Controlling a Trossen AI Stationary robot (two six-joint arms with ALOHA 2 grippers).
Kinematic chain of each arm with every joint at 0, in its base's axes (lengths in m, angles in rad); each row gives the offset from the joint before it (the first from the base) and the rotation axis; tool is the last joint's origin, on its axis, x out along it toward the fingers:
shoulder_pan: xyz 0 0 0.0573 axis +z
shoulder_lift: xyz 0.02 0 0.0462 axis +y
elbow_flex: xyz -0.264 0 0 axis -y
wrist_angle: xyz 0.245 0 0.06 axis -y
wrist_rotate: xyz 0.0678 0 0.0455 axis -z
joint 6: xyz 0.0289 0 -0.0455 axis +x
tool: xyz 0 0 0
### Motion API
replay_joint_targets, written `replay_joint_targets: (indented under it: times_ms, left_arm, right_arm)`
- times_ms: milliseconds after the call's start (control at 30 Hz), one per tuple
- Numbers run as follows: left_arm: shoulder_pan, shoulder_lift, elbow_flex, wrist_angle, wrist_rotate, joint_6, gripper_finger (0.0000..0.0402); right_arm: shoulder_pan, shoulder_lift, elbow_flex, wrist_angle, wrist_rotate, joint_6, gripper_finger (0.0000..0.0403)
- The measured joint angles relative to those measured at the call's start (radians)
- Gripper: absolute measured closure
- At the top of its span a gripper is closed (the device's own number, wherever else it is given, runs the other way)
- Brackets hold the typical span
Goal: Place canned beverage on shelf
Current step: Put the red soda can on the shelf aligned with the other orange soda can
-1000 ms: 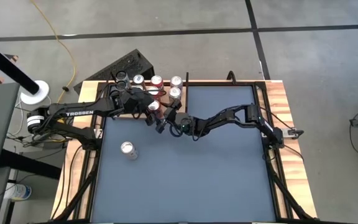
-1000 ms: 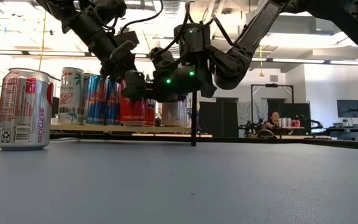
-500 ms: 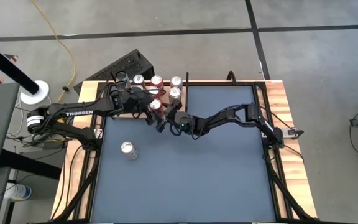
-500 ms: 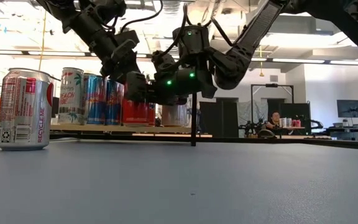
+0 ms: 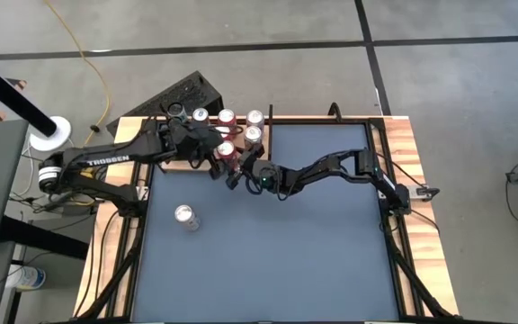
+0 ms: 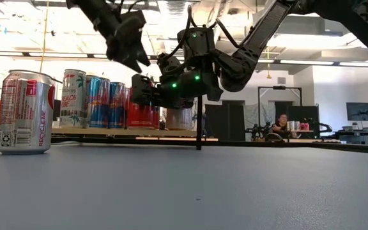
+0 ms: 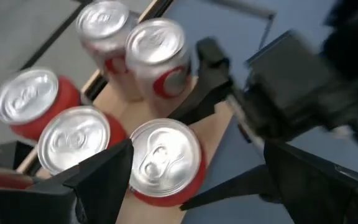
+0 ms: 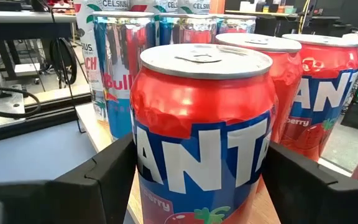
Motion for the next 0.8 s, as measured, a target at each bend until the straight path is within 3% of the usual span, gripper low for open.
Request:
replay_joint_targets:
  times_ms: [133,233,433,600,800]
  left_arm:
    - [-0.058,-0.015,0.059,-0.031,-0.015,0.026,0.0054]
    - [-0.116,-0.063,0.064,-0.032,-0.087,0.033,0.0054]
    - [-0.244,-0.213,-0.001,-0.025,-0.246,-0.01,0.0054]
    - [-0.322,-0.299,-0.091,0.038,-0.288,-0.057,0.0054]
    - [-0.34,-0.325,-0.126,0.054,-0.322,-0.06,0.0054]
  right_arm:
    - [0.0,0.0,0.0,0.0,-0.001,0.0,0.0097]
    - [0.0,0.0,0.0,0.0,-0.005,0.0,0.0097]
    - [0.001,0.002,0.024,-0.02,-0.052,-0.004,0.0097]
    - [0.0,0.004,0.037,-0.023,-0.055,-0.003,0.0097]
    - [0.001,0.004,0.04,-0.023,-0.083,-0.001,0.0097]
